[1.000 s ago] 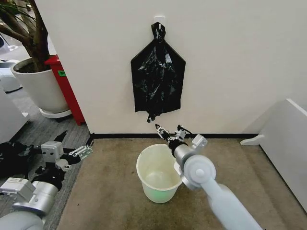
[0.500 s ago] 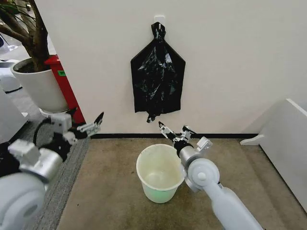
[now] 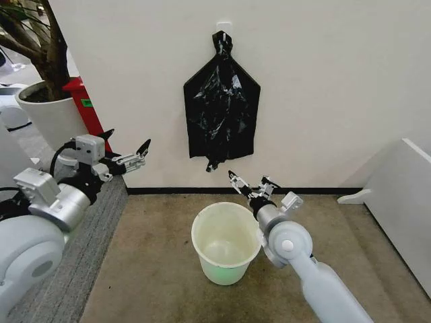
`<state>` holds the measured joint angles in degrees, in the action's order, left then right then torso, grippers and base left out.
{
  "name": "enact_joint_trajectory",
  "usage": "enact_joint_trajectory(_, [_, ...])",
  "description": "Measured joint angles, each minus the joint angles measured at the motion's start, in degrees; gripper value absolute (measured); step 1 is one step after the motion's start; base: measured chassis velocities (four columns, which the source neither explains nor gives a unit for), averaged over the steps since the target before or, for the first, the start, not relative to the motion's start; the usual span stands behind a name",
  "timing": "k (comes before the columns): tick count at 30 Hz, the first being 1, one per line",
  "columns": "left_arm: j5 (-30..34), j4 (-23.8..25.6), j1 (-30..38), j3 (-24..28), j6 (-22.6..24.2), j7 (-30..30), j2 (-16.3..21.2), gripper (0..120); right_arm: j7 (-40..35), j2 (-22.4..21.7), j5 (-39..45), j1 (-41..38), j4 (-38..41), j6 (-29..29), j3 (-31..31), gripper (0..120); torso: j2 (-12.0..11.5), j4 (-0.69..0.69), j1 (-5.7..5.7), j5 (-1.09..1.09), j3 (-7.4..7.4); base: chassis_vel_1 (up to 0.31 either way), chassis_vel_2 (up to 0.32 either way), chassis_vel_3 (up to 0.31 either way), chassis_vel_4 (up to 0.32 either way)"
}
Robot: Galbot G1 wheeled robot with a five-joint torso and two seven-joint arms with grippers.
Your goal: Place the garbage bag over the trash bin.
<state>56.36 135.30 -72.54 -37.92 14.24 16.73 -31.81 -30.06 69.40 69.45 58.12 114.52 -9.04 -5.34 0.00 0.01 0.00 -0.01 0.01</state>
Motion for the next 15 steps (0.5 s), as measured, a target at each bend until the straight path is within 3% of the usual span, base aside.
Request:
enact_joint_trajectory(12, [1.60,-6.46,18.62,14.60,2.07,1.58,-0.95,100,0.30,-0.88,0.24,0.83,1.17,-0.29,-2.49,100,0.00,-0.01,0.00,0.02,0.00,0.000,0.000,0.000,0.000])
enact_joint_trajectory(15, [1.74,-7.03,20.28,15.87,2.24,1.72,-1.02,100,0.30,-0.89,0.33,0.83,1.21,-0.30,-2.50,100,0.00,-0.01,0.00,0.02,0.00,0.000,0.000,0.000,0.000])
